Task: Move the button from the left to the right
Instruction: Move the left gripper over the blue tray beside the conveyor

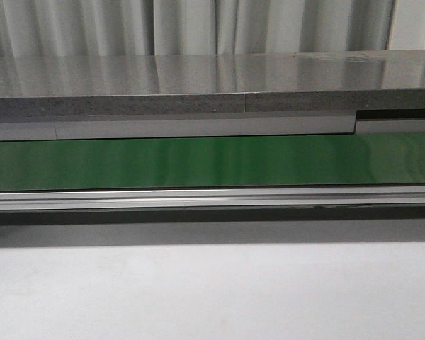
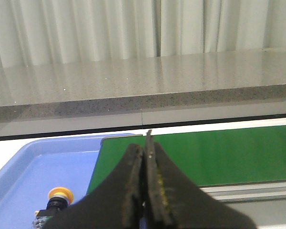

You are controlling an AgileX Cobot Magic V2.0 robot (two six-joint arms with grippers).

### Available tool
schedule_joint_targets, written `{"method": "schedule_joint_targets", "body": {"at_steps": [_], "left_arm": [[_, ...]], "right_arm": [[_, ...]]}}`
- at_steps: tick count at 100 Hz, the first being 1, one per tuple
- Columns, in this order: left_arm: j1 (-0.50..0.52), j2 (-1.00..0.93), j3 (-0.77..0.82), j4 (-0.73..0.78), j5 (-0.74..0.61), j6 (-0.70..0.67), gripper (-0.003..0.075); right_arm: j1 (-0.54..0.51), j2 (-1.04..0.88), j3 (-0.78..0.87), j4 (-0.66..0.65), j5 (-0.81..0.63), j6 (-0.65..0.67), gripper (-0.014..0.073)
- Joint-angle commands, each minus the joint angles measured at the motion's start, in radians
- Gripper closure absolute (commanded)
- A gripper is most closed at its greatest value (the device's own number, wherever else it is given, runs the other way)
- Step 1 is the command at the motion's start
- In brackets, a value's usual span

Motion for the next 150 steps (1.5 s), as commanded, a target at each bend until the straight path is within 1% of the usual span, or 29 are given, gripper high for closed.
{"method": "schedule_joint_targets", "body": {"at_steps": [1, 46, 60, 78, 93, 117, 126, 138, 150], "left_arm": [[0.0, -0.034, 0.044, -0.007, -0.088, -0.007, 0.0739], [0.0, -0.034, 0.044, -0.007, -0.103, -0.007, 0.0739], [0.0, -0.034, 0.012, -0.011, -0.101, -0.007, 0.0739], [0.0, -0.002, -0.124, -0.034, 0.064, -0.007, 0.0739], [0.0, 0.086, -0.296, -0.057, 0.198, -0.007, 0.0739], [0.0, 0.303, -0.593, -0.057, 0.548, -0.007, 0.0739], [0.0, 0.395, -0.689, -0.057, 0.659, -0.007, 0.0739], [0.0, 0.498, -0.77, -0.057, 0.743, -0.007, 0.0739], [0.0, 0.57, -0.784, -0.058, 0.751, -0.007, 0.0739]], "right_arm": [[-0.007, -0.016, -0.018, -0.003, -0.087, 0.0, 0.0662], [-0.007, -0.016, -0.018, -0.003, -0.087, 0.0, 0.0662], [-0.007, -0.016, -0.018, -0.003, -0.087, 0.0, 0.0662], [-0.007, -0.016, -0.018, -0.003, -0.087, 0.0, 0.0662], [-0.007, -0.016, -0.018, -0.003, -0.087, 0.0, 0.0662], [-0.007, -0.016, -0.018, -0.003, -0.087, 0.0, 0.0662], [-0.007, -0.016, -0.018, -0.003, -0.087, 0.0, 0.0662], [-0.007, -0.016, -0.018, -0.003, -0.087, 0.0, 0.0662], [-0.007, -0.016, -0.018, -0.003, -0.087, 0.0, 0.0662]]}}
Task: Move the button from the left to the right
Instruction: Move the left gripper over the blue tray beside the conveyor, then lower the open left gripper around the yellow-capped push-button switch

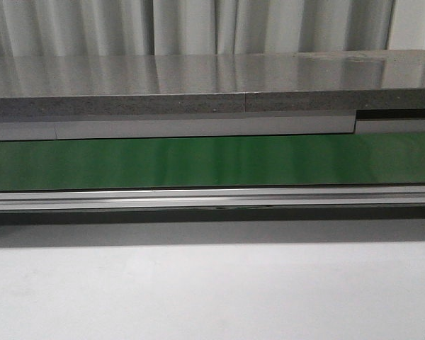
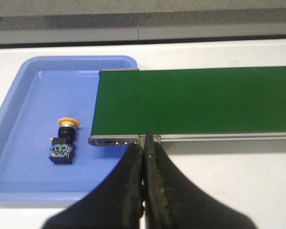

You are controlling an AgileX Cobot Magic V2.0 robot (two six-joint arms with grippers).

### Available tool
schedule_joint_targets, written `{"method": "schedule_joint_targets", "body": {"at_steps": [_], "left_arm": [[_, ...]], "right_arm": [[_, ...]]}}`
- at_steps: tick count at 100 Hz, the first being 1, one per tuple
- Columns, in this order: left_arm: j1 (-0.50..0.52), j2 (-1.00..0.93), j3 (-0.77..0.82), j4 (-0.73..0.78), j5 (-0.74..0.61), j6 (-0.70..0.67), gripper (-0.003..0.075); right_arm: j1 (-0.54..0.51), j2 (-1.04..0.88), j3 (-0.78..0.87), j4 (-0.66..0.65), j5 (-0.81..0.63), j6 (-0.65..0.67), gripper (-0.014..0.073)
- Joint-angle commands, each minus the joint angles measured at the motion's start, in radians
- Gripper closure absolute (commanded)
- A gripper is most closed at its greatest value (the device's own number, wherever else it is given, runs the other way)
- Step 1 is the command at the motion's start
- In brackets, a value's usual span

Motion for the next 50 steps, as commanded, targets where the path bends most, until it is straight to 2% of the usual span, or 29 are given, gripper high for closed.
{"method": "schedule_joint_targets", "body": {"at_steps": [1, 50], "left_arm": [[0.0, 0.055, -0.041, -0.009, -0.041, -0.007, 0.0739], [0.0, 0.135, -0.041, -0.017, -0.033, -0.007, 0.0727]], "right_arm": [[-0.007, -0.016, -0.018, -0.003, -0.085, 0.0, 0.0662], [-0.007, -0.016, -0.018, -0.003, -0.085, 0.0, 0.0662]]}}
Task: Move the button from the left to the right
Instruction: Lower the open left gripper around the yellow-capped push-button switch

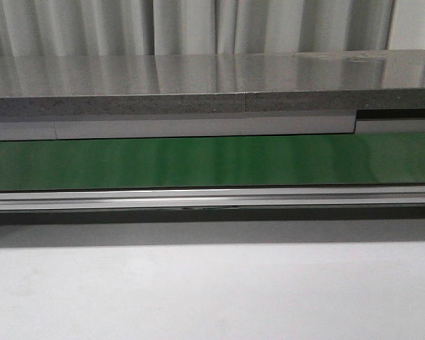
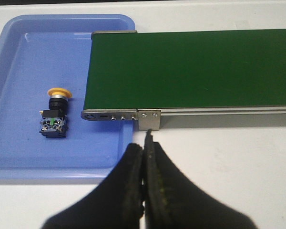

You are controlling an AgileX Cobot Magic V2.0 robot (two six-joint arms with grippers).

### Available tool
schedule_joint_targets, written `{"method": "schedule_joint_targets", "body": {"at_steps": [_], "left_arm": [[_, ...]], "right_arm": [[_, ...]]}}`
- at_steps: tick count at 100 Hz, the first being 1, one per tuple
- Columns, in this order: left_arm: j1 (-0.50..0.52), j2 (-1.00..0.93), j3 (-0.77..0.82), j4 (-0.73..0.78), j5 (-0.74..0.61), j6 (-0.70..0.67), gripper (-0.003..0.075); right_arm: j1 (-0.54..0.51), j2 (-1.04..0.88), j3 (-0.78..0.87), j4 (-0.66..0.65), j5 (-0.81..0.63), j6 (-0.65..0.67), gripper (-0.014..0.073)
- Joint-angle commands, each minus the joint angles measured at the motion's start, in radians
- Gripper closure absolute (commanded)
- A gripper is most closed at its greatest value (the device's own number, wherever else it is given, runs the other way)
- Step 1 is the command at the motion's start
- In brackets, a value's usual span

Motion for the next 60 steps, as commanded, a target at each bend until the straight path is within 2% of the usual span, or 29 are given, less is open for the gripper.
{"method": "schedule_joint_targets", "body": {"at_steps": [1, 5, 12, 17, 29, 36, 41, 60], "left_arm": [[0.0, 0.007, -0.036, -0.009, -0.056, -0.007, 0.072], [0.0, 0.007, -0.036, -0.009, -0.056, -0.007, 0.069], [0.0, 0.007, -0.036, -0.009, -0.056, -0.007, 0.0586], [0.0, 0.007, -0.036, -0.009, -0.056, -0.007, 0.0482], [0.0, 0.007, -0.036, -0.009, -0.06, -0.007, 0.0174], [0.0, 0.007, -0.036, -0.001, -0.069, -0.007, 0.0067], [0.0, 0.007, -0.036, 0.001, -0.071, -0.007, 0.0043], [0.0, 0.007, -0.036, -0.016, -0.09, -0.007, 0.005]], "right_arm": [[-0.007, -0.016, -0.018, -0.003, -0.085, 0.0, 0.0662], [-0.007, -0.016, -0.018, -0.003, -0.085, 0.0, 0.0662], [-0.007, -0.016, -0.018, -0.003, -0.085, 0.0, 0.0662], [-0.007, -0.016, -0.018, -0.003, -0.085, 0.0, 0.0662], [-0.007, -0.016, -0.018, -0.003, -0.085, 0.0, 0.0662], [-0.007, -0.016, -0.018, -0.003, -0.085, 0.0, 0.0662], [-0.007, -0.016, -0.018, -0.003, -0.085, 0.0, 0.0662], [-0.007, -0.016, -0.018, -0.003, -0.085, 0.0, 0.0662]]}}
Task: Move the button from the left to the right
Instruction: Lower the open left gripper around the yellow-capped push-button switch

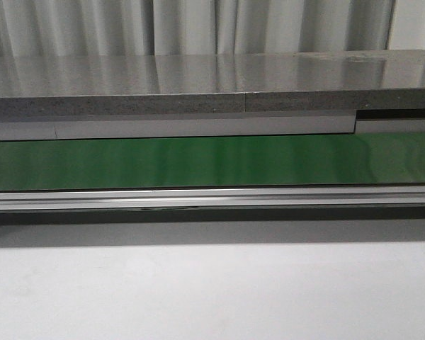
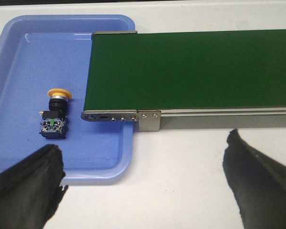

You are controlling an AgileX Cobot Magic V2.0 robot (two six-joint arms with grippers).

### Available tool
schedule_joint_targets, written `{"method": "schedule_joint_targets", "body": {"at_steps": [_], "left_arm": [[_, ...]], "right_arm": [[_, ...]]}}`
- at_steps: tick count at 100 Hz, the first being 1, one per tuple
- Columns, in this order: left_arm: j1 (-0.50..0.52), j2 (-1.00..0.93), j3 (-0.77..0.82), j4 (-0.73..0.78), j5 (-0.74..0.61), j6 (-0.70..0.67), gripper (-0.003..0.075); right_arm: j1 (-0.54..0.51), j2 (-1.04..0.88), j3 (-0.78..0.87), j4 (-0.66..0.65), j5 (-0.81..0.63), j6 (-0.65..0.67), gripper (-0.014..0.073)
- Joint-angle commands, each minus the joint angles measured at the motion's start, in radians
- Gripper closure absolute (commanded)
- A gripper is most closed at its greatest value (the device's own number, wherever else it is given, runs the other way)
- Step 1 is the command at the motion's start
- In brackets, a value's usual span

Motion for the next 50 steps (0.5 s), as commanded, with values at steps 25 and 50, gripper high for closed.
{"method": "schedule_joint_targets", "body": {"at_steps": [25, 50], "left_arm": [[0.0, 0.046, -0.068, 0.023, -0.086, -0.01, 0.005], [0.085, 0.251, -0.208, 0.096, -0.056, -0.013, 0.005]], "right_arm": [[-0.007, -0.016, -0.018, -0.003, -0.085, 0.0, 0.0662], [-0.007, -0.016, -0.018, -0.003, -0.085, 0.0, 0.0662]]}}
